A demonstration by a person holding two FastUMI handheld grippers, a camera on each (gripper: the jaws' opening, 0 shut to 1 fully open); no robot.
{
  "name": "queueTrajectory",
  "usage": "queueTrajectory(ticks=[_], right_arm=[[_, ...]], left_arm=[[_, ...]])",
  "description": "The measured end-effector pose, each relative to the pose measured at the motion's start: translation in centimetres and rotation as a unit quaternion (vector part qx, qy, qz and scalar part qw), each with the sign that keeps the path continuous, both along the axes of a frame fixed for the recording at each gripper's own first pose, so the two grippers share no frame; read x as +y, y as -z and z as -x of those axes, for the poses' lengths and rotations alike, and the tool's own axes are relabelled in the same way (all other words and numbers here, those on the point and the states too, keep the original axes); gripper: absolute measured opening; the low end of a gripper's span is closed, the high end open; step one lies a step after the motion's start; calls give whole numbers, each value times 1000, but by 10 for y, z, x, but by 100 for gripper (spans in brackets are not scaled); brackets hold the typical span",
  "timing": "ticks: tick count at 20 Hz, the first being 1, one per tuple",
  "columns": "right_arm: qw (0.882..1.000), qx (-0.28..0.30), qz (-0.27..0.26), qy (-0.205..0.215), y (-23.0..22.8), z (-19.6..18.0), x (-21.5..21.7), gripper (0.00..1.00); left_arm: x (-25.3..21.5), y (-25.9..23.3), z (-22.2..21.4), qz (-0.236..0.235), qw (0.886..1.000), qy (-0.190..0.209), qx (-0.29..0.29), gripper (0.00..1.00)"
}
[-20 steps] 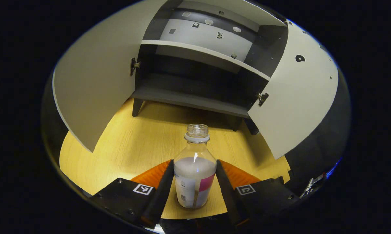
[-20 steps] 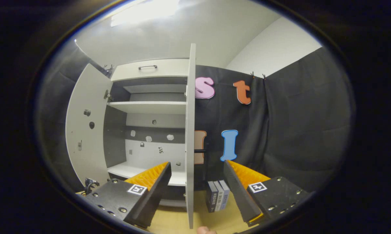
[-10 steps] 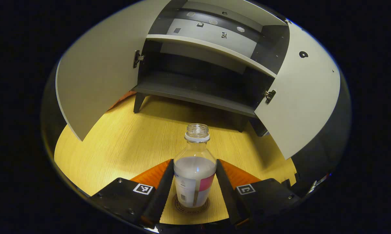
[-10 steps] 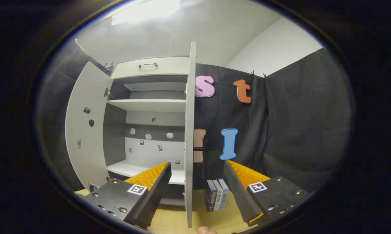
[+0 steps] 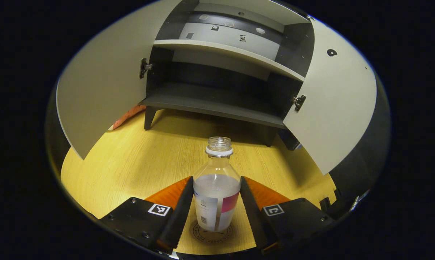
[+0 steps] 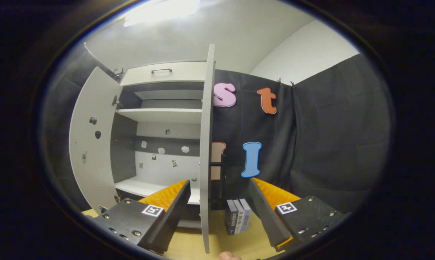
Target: Grasp the bottle in the cabinet with the left hand and place it on the coaster, then close the right door with the right hand and the left door with the left hand.
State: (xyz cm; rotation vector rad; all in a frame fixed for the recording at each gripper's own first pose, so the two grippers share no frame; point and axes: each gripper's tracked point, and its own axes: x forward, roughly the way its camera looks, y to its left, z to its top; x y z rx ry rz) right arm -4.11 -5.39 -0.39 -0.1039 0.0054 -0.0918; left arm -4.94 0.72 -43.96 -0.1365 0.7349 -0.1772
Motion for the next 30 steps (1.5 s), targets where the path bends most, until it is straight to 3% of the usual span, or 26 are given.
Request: queueTrajectory(ticks=[24,27,30], right_arm=[[999,12,-33,-32,13,-7,18,98],[999,10,-34,-32,13,-5,18,98],[999,11,-36,-31,13,-4,17,98]], left_arm=[[-2,-11,67,-15,996,63,55,80],[-2,-8,72,-40,994,75,64,83],[-4,-9,73,-56,993,84,59,80]])
